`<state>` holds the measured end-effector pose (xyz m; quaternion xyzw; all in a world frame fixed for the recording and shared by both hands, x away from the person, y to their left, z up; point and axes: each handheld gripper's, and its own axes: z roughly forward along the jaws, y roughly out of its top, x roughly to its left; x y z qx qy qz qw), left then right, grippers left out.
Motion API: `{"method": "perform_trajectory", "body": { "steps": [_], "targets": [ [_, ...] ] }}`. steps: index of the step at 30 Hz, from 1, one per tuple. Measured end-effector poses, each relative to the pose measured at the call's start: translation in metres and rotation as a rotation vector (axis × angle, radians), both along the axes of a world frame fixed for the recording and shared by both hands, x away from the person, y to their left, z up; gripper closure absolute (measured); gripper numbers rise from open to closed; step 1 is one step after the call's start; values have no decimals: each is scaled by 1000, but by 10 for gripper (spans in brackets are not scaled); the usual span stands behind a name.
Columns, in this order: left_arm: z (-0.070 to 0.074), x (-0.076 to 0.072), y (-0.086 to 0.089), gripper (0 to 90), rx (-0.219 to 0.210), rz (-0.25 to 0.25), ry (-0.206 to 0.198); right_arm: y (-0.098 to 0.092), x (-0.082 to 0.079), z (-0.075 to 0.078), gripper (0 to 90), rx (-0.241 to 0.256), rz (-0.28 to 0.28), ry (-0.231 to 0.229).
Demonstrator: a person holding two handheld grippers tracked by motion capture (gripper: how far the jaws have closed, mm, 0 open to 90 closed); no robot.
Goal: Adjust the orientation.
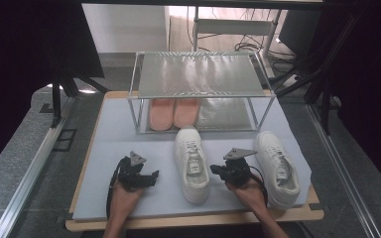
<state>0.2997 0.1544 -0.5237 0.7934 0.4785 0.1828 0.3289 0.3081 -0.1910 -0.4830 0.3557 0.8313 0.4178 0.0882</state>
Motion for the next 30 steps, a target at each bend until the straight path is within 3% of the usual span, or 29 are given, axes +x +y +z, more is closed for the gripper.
{"method": "perform_trajectory", "body": {
  "steps": [6,12,20,30],
  "targets": [
    [0,0,0,169,1,0,0,-1,-18,17,900,47,46,-6],
    [0,0,0,169,1,0,0,9,-25,30,900,62,89,-21],
    [0,0,0,169,1,0,0,28,-21,21,900,45,138,5],
    [0,0,0,169,0,0,0,20,-17,23,900,-9,129,-17]
  ]
}}
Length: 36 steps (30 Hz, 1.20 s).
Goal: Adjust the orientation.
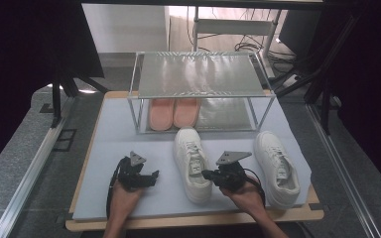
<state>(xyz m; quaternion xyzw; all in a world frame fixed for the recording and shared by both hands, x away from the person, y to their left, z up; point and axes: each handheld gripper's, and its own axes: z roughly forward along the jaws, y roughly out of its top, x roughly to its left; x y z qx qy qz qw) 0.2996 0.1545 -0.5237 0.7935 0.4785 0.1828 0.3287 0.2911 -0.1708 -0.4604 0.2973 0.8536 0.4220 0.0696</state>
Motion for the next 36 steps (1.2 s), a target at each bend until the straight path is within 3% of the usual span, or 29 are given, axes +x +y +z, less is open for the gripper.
{"method": "perform_trajectory", "body": {
  "steps": [4,8,14,17,20,24,29,36],
  "targets": [
    [0,0,0,169,0,0,0,-13,4,0,900,-14,-34,-6],
    [0,0,0,169,-1,1,0,-27,10,0,900,2,-57,10],
    [0,0,0,169,-1,1,0,-26,7,6,900,-8,-48,-3],
    [0,0,0,169,-1,1,0,-31,6,14,776,-5,-45,-19],
    [0,0,0,169,-1,0,-1,-38,8,21,675,-48,-81,-45],
    [0,0,0,169,-1,1,-1,-44,19,21,575,-40,-105,4],
    [0,0,0,169,-1,1,-1,-39,30,18,515,-2,-98,32],
    [0,0,0,169,-1,1,-1,-18,39,9,493,-58,-83,37]
  ]
}}
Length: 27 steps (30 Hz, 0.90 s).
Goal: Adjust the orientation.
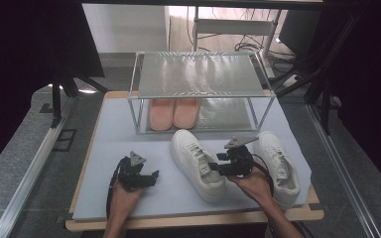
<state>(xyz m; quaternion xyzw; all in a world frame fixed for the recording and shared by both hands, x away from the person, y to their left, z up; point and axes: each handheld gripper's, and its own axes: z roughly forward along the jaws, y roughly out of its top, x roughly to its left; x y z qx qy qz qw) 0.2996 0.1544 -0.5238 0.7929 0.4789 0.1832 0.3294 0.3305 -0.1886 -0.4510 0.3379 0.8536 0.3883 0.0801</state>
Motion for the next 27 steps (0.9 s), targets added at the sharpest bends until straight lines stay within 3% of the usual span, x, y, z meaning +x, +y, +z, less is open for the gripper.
{"method": "perform_trajectory", "body": {
  "steps": [5,10,15,27],
  "targets": [
    [0,0,1,169,6,-6,0,7,6,-3,605,-25,-6,29],
    [0,0,0,169,6,-5,0,8,10,-3,716,-13,8,67],
    [0,0,0,169,3,-4,1,4,13,-4,794,35,-14,113],
    [0,0,0,169,3,-4,2,-11,17,-2,814,163,-60,200]
  ]
}}
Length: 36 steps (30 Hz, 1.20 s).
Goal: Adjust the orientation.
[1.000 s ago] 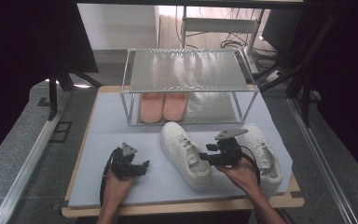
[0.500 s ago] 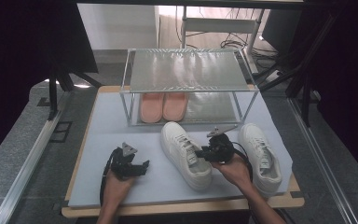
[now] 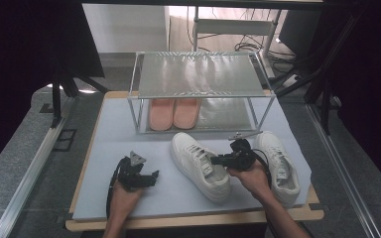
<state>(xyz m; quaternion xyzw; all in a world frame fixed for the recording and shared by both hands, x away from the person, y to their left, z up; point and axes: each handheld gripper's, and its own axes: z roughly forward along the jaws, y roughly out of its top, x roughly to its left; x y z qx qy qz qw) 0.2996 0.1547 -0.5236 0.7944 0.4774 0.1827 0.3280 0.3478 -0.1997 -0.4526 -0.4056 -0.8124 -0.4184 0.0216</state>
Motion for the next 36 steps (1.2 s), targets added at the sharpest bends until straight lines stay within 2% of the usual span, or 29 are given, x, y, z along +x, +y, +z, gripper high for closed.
{"method": "perform_trajectory", "body": {
  "steps": [13,29,36],
  "targets": [
    [0,0,0,169,0,0,0,-17,6,8,819,149,-30,122],
    [0,0,0,169,-1,1,-3,-23,17,35,819,312,-36,176],
    [0,0,0,169,0,0,-3,-25,22,53,819,374,-35,172]
  ]
}}
